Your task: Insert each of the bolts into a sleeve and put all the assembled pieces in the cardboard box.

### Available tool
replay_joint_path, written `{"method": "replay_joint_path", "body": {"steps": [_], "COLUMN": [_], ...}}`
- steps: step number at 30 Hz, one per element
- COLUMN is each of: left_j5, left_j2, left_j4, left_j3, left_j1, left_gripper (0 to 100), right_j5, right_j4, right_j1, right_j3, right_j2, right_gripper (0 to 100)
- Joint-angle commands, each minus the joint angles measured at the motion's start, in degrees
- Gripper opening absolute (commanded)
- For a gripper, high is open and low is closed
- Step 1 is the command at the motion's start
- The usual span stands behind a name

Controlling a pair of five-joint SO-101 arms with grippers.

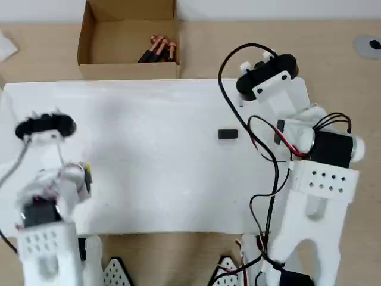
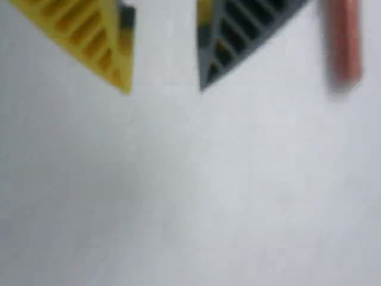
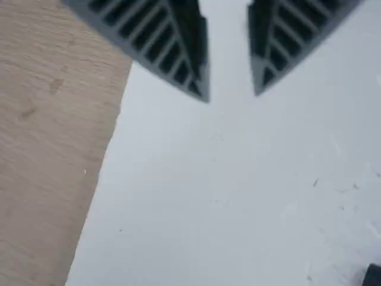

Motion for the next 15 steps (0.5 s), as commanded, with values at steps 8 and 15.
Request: {"method": "replay_joint_path", "body": {"steps": [8, 15], "left_j5": [2.73, -2.9], "left_j2": [56.75, 57.89], "left_j4": [18.46, 18.81], "left_j3": [-35.87, -32.97], "left_j1": [-16.0, -20.92], "left_gripper": [6, 7], "right_j5": [-0.62, -0.53], "right_j4": [0.88, 0.62], "right_j1": [0.22, 0.31], "right_j3": [1.98, 2.42], "right_j2": [0.22, 0.31], "right_gripper": [7.7, 7.7]}}
